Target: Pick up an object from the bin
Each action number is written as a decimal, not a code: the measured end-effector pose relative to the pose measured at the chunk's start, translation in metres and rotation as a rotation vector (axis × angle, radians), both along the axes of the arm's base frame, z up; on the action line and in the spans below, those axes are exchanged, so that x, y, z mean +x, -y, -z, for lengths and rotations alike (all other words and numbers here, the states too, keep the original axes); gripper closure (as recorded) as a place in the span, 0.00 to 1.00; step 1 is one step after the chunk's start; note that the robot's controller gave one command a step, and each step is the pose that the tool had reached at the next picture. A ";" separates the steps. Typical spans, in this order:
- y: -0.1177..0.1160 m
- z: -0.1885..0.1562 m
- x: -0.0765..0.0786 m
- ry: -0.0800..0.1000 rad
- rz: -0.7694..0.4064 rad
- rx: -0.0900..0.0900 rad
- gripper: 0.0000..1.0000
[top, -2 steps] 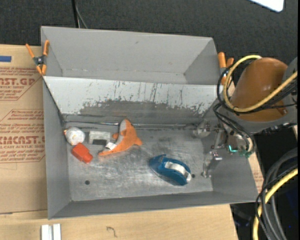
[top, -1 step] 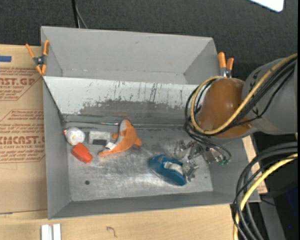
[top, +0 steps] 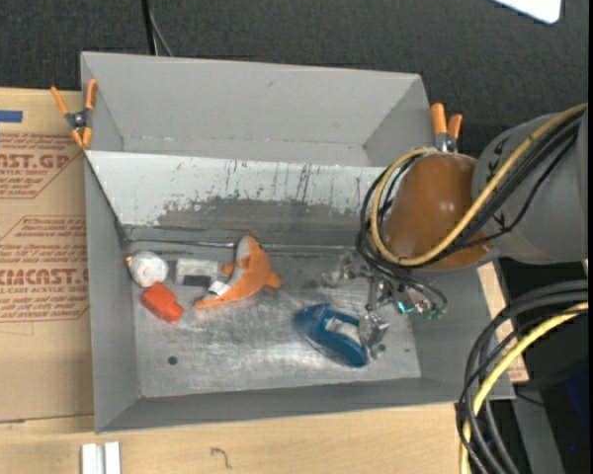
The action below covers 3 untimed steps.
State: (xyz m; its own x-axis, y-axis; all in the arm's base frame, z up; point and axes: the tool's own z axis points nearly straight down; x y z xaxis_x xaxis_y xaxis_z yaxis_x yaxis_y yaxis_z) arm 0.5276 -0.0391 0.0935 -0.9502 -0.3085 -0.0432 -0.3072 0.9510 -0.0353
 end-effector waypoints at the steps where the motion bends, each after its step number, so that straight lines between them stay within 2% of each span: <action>1: 0.001 0.000 -0.001 -0.009 -0.001 -0.002 1.00; 2: 0.000 0.000 0.000 -0.001 -0.001 0.000 0.00; 3: 0.001 0.000 -0.002 -0.010 -0.001 -0.002 1.00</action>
Offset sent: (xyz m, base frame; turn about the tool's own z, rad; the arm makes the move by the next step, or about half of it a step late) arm 0.0000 0.0000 0.0000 0.0000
